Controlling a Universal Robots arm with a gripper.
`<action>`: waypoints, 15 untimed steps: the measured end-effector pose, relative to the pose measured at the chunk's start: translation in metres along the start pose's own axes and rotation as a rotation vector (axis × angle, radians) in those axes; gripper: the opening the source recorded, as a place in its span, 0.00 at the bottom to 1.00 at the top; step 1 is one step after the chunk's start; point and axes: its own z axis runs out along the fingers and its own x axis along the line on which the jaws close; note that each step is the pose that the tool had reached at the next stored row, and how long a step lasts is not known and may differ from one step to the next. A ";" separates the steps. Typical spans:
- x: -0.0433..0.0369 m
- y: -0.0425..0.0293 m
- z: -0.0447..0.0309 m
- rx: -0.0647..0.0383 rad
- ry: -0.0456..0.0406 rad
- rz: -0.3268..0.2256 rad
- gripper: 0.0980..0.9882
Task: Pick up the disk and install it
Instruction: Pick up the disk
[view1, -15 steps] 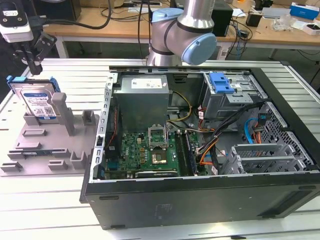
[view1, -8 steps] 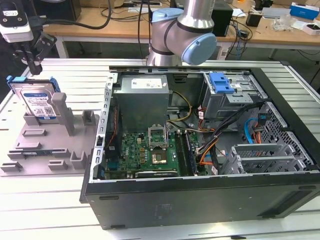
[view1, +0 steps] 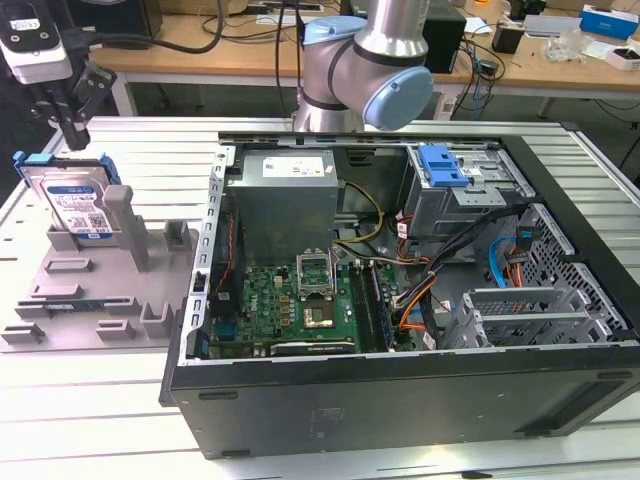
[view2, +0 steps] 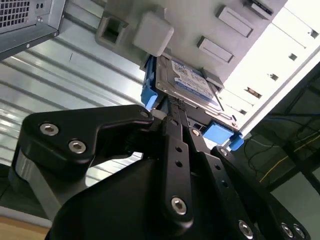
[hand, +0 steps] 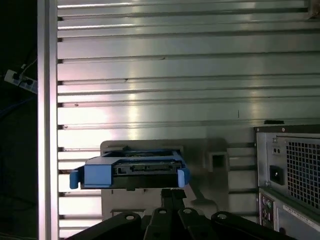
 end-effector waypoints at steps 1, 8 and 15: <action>0.0001 0.0000 0.0002 0.001 0.0009 -0.058 0.01; 0.0000 0.0000 0.0015 0.005 0.0091 -0.263 0.01; 0.0000 -0.0001 0.0023 0.008 0.0125 -0.406 0.08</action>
